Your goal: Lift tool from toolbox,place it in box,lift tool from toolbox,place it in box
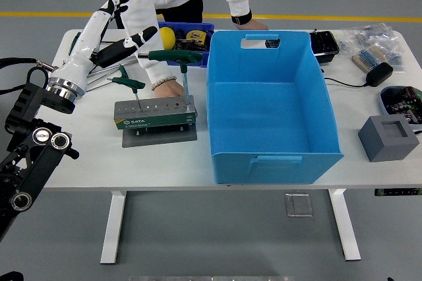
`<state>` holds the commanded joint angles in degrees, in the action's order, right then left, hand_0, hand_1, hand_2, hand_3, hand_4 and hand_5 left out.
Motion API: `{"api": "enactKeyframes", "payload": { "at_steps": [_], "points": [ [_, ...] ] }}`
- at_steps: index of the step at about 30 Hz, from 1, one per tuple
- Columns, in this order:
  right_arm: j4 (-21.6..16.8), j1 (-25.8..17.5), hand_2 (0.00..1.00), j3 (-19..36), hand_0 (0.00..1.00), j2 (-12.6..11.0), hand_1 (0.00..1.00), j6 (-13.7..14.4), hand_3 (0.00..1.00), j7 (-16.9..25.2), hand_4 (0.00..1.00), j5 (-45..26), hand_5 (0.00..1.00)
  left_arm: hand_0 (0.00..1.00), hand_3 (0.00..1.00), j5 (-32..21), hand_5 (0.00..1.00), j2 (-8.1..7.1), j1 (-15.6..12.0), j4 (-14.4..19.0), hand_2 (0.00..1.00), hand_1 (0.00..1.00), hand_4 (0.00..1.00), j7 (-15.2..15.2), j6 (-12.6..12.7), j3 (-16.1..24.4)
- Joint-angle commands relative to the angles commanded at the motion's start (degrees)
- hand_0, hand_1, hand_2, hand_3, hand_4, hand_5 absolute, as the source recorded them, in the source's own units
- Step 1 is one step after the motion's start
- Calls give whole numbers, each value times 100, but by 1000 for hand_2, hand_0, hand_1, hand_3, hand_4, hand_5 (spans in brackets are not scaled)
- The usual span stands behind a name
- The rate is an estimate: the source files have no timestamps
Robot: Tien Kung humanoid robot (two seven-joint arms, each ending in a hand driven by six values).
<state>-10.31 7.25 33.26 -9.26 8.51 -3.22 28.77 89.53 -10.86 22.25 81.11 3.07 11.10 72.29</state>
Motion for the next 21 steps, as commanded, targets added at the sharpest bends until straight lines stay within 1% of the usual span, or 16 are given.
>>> {"api": "enactKeyframes", "payload": {
  "at_steps": [1, 2, 3, 4, 11, 13, 16, 18, 19, 20, 21],
  "points": [
    [0, 0, 645, 0, 599, 1, 537, 1, 710, 1, 909, -4, 966, 864, 945, -261, 810, 13, -7, -21, 942, 890, 998, 114, 132, 13],
    [0, 0, 645, -1, 599, 2, 537, 2, 710, 4, 909, -12, 966, 864, 945, -484, 810, 21, -14, -34, 942, 890, 998, 211, 255, 45],
    [0, 0, 645, -2, 599, 3, 537, 4, 710, 7, 909, -20, 966, 864, 945, -745, 810, 14, -17, -36, 942, 890, 998, 286, 345, 70],
    [0, 2, 645, 0, 599, 2, 537, 4, 710, 7, 909, -19, 966, 864, 945, -1006, 810, 1, -16, -31, 942, 890, 998, 319, 372, 75],
    [0, 5, 644, -10, 599, 0, 537, -1, 710, -3, 910, -3, 966, 864, 952, -2655, 808, -20, -18, -17, 947, 892, 998, 318, 358, 132],
    [0, 5, 645, -11, 599, 2, 537, 1, 710, -5, 909, -7, 967, 868, 951, -2917, 810, -28, -26, -20, 948, 894, 998, 303, 343, 135],
    [0, 6, 645, -7, 599, 4, 537, 2, 710, -8, 909, -7, 967, 868, 951, -2893, 810, -33, -26, -20, 948, 894, 998, 284, 327, 138],
    [0, 8, 645, -10, 599, 5, 537, 5, 710, -8, 909, -13, 967, 868, 951, -2561, 810, -38, -16, -12, 948, 894, 998, 252, 261, 162],
    [0, 9, 645, -13, 600, 5, 537, 7, 711, -8, 910, -19, 967, 881, 951, -2344, 777, -49, -7, -3, 945, 904, 998, 218, 159, 188],
    [0, 9, 645, -16, 600, 6, 537, 8, 711, -6, 910, -26, 967, 881, 951, -2083, 777, -62, 1, 9, 945, 904, 998, 188, 63, 202],
    [0, 10, 645, -19, 600, 5, 537, 9, 711, -5, 910, -33, 967, 881, 951, -1822, 777, -89, 18, 34, 945, 904, 998, 148, -103, 190]
  ]
}}
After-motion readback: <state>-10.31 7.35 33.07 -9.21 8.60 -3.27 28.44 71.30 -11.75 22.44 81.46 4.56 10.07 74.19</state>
